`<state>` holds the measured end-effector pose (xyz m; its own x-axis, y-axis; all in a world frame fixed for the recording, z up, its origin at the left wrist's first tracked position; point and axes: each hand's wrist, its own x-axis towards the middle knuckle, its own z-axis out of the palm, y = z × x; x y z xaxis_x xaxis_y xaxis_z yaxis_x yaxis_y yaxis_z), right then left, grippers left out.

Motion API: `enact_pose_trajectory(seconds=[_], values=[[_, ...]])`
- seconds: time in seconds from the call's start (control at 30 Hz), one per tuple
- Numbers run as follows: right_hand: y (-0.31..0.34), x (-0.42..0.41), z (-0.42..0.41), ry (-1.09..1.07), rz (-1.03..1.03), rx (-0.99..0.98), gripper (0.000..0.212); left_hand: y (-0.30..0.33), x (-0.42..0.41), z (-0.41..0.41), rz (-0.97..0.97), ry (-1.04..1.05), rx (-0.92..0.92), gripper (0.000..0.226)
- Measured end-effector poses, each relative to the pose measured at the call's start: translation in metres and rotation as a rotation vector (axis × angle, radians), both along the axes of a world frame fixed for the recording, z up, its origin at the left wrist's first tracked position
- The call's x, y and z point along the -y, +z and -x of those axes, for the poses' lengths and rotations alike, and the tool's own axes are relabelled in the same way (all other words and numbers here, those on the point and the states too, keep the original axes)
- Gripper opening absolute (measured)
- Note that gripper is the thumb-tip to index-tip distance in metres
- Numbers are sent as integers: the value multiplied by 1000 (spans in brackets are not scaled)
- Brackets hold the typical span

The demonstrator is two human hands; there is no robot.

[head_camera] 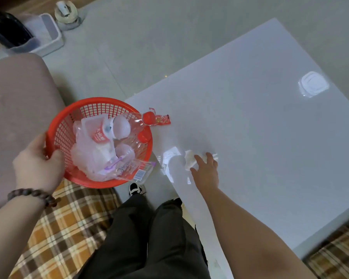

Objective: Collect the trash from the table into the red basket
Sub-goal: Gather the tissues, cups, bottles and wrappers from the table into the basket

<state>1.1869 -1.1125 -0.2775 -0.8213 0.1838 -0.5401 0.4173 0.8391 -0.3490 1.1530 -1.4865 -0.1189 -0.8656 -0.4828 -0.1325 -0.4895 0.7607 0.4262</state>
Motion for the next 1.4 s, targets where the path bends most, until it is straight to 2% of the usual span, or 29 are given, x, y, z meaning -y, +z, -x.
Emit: enact_pose_trajectory(seconds=[0.13, 0.23, 0.33, 0.47, 0.57, 0.63, 0.7, 0.8, 0.93, 1.07, 1.23, 1.4], values=[[-17, 11, 6, -10, -70, 54, 39, 0, -9, -8, 21, -16, -20, 50], [-22, 14, 15, 21, -170, 61, 41, 11, -14, -12, 28, -28, -46, 50], [-1, 28, 26, -13, -139, 32, 34, 19, -11, -13, 6, -10, -71, 47], [68, 77, 40, -144, 168, -246, 17, 24, -2, -16, 14, 21, -70, 44], [134, 122, 44, -123, 394, -588, 10, 31, 4, -15, -10, 37, -75, 42], [170, 151, 46, -35, 522, -716, 9, 36, 8, -14, -41, 35, -81, 42], [191, 181, 50, 100, 568, -676, 8, 41, 12, -13, -80, 29, -89, 43], [198, 219, 59, 260, 493, -549, 11, 47, 20, -9, -124, 32, -124, 43], [192, 246, 72, 362, 445, -353, 33, 55, 36, 0, -183, 36, -152, 44], [192, 258, 76, 411, 453, -359, 53, 57, 63, 14, -192, 39, -143, 45], [193, 254, 79, 270, 511, -457, 51, 48, 88, 31, -204, 25, -134, 43], [163, 218, 90, 62, 402, -466, 44, 32, 97, 42, -171, 56, -71, 41]])
